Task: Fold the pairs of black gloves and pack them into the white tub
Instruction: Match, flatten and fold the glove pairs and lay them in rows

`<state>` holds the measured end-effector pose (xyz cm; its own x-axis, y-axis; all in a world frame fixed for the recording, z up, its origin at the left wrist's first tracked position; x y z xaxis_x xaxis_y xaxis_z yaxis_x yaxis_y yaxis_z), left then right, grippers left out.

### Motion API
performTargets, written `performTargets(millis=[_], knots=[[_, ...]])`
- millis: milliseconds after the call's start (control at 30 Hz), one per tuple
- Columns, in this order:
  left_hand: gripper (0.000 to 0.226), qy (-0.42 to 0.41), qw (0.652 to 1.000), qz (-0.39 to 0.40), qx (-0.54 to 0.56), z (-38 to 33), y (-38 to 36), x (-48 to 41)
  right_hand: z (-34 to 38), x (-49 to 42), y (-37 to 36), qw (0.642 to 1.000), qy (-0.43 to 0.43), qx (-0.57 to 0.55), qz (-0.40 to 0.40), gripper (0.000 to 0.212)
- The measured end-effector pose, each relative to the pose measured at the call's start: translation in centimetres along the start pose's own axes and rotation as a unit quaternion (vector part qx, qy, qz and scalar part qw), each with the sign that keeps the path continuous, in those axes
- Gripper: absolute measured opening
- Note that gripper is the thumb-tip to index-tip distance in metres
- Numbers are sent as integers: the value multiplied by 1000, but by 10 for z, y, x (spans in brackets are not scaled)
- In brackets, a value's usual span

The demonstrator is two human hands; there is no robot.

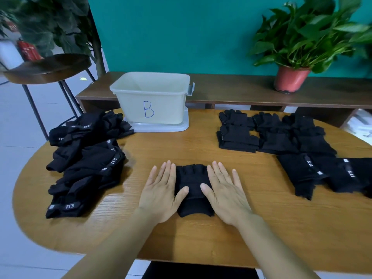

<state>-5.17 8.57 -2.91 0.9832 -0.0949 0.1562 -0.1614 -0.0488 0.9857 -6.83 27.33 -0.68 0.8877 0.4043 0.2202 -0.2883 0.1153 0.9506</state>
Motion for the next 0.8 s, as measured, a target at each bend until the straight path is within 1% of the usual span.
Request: performTargets(millis=[100, 200, 300, 400, 533, 600, 733, 800], knots=[[95, -8, 1000, -23, 13, 10, 7, 13, 9, 5, 16, 999, 18, 5, -39, 72], [91, -16, 998, -55, 13, 22, 17, 28, 28, 2, 25, 996, 48, 12, -73, 85], [83, -18, 995, -93, 19, 43, 29, 44, 46, -5, 29, 994, 61, 25, -89, 88], [79, -8, 993, -116, 8, 75, 34, 58, 67, -13, 33, 992, 78, 30, -95, 89], [67, 27, 989, -143, -14, 119, 46, 73, 100, -28, 35, 990, 105, 34, -90, 91], [63, 42, 990, -135, 2, 139, 51, 74, 118, -39, 35, 987, 123, 38, -92, 91], [68, 43, 989, -143, -2, 166, 53, 63, 155, -66, 31, 981, 159, 65, -86, 100], [69, 41, 988, -147, -12, 177, 48, 53, 173, -79, 30, 979, 177, 67, -81, 93]])
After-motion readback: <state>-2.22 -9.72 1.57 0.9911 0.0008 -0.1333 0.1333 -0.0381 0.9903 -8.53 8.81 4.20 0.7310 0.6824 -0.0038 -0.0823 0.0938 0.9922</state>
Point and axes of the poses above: each hand's wrist, its own x-axis away from the middle knuckle, its own y-axis out of the back of the hand, z = x × y, the point moved 3 cm from there along -x, towards the middle knuckle, and after that the axes turned 10 degrees about z, right-handed, at the moved point
